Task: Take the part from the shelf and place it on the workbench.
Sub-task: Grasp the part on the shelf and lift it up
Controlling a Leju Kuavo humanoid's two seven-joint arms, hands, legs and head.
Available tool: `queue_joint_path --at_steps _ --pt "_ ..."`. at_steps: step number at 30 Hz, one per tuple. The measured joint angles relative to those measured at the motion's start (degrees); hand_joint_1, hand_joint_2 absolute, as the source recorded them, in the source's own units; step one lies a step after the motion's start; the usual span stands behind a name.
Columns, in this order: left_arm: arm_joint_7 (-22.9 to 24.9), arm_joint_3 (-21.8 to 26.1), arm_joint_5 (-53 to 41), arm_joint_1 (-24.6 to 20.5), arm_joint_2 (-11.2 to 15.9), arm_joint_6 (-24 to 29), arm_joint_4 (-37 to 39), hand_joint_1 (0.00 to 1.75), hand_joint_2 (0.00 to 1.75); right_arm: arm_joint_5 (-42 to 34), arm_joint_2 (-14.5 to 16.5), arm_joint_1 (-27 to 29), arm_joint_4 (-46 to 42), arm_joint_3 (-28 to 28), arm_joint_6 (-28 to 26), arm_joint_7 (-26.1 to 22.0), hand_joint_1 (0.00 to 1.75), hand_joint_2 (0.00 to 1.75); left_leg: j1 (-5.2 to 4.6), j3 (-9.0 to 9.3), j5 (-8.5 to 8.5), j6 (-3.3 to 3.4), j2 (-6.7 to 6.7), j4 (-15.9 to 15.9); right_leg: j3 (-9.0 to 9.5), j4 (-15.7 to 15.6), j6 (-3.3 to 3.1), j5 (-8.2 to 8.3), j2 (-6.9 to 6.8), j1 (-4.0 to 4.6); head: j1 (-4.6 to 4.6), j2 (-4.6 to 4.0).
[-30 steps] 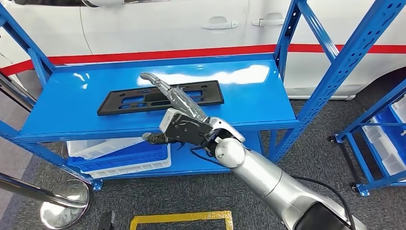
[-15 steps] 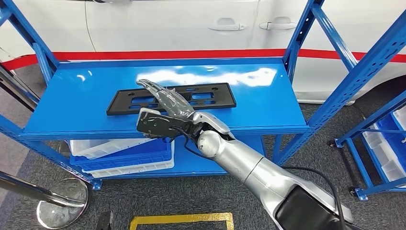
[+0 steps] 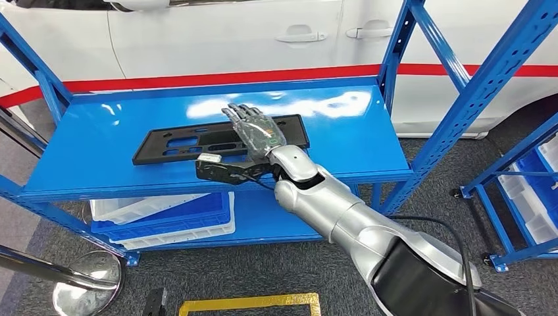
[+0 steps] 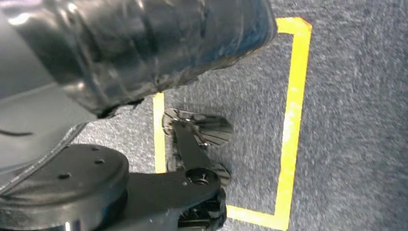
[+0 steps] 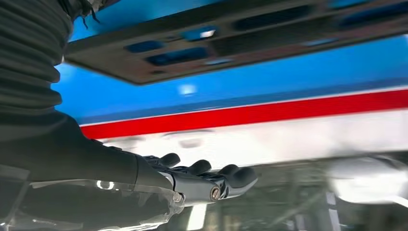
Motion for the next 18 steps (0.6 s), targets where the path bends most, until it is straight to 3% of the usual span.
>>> queue_joint_path --at_steps 2,3,8,10,11,13,14,15,17,18 --pt "-0.17 -0.03 0.32 0.19 0.01 0.04 0.0 0.0 0.0 1.26 -0.17 -0.03 0.71 0.03 -0.38 1.0 0.0 1.75 0.11 1.94 2.7 -0.02 0.02 -4.22 0.01 0.18 0.17 -0.14 0.14 -0.1 0.01 0.0" --pt "-0.2 -0.03 0.38 0.21 0.01 0.05 0.0 0.0 0.0 1.5 -0.2 -0.05 0.81 0.03 -0.45 1.16 0.0 1.75 0.12 2.41 3.2 -0.01 0.02 -5.16 0.01 0.22 0.21 -0.18 0.17 -0.12 0.0 0.0" --pt "-0.22 -0.04 0.44 0.2 -0.01 0.08 0.0 0.0 0.0 2.06 -0.24 -0.13 1.05 0.03 -0.53 1.56 0.0 1.75 0.09 3.15 3.35 0.05 -0.02 -6.53 -0.01 0.25 0.33 -0.25 0.21 -0.1 0.0 0.0" --pt "-0.33 -0.05 0.7 0.26 -0.14 0.19 0.0 0.0 0.0 4.62 -0.58 -0.29 2.3 0.05 -0.46 3.24 0.0 1.75 -0.22 4.37 3.43 0.69 -0.15 -8.98 -0.15 0.23 0.88 -0.27 0.34 0.0 -0.02 0.0" --pt "-0.41 -0.06 0.96 0.42 -0.37 0.33 0.0 0.0 0.0 6.65 -0.98 -0.32 3.32 0.07 -0.22 4.41 0.0 1.75 -0.29 5.05 3.51 1.34 -0.14 -10.27 -0.34 0.54 1.42 -0.61 0.35 0.04 0.02 0.0" --pt "-0.65 -0.07 1.21 0.82 -0.79 0.6 0.0 0.0 0.0 9.65 -2.13 0.23 5.52 0.15 0.61 6.06 0.0 1.75 -0.41 5.4 3.69 2.83 0.06 -10.86 -3.84 7.56 2.32 -3.6 0.22 0.0 0.14 0.0" --pt "-0.74 -0.08 1.21 0.94 -0.98 0.73 0.0 0.0 0.0 10.33 -2.66 0.6 6.31 0.18 0.88 6.43 0.0 1.75 -0.38 5.59 3.72 3.32 0.15 -11.01 -5.48 10.62 2.55 -4.42 0.14 0.0 0.2 0.0" --pt "-0.87 -0.08 1.09 0.98 -1.07 0.81 0.0 0.0 0.0 10.51 -3.07 0.93 6.88 0.2 1.04 6.59 0.0 1.75 -0.45 5.62 3.56 3.51 0.15 -10.83 -6.36 12.03 2.53 -4.2 0.11 -0.01 0.22 0.0" --pt "-1.12 -0.08 0.85 0.94 -1.21 0.99 0.0 0.0 0.0 10.85 -3.49 0.96 7.32 0.21 1.25 6.63 0.0 1.75 -0.58 5.54 3.1 3.19 0.06 -10.22 -3.57 5.81 2.21 -0.84 0.06 0.07 0.21 0.0" --pt "-1.3 -0.09 0.76 0.86 -1.25 1.04 0.0 0.0 0.0 11.17 -3.6 0.83 7.42 0.21 1.39 6.69 0.0 1.75 -0.68 5.41 2.9 2.93 0.03 -9.92 -2.24 3.09 2.03 0.0 0.08 0.12 0.16 0.0"
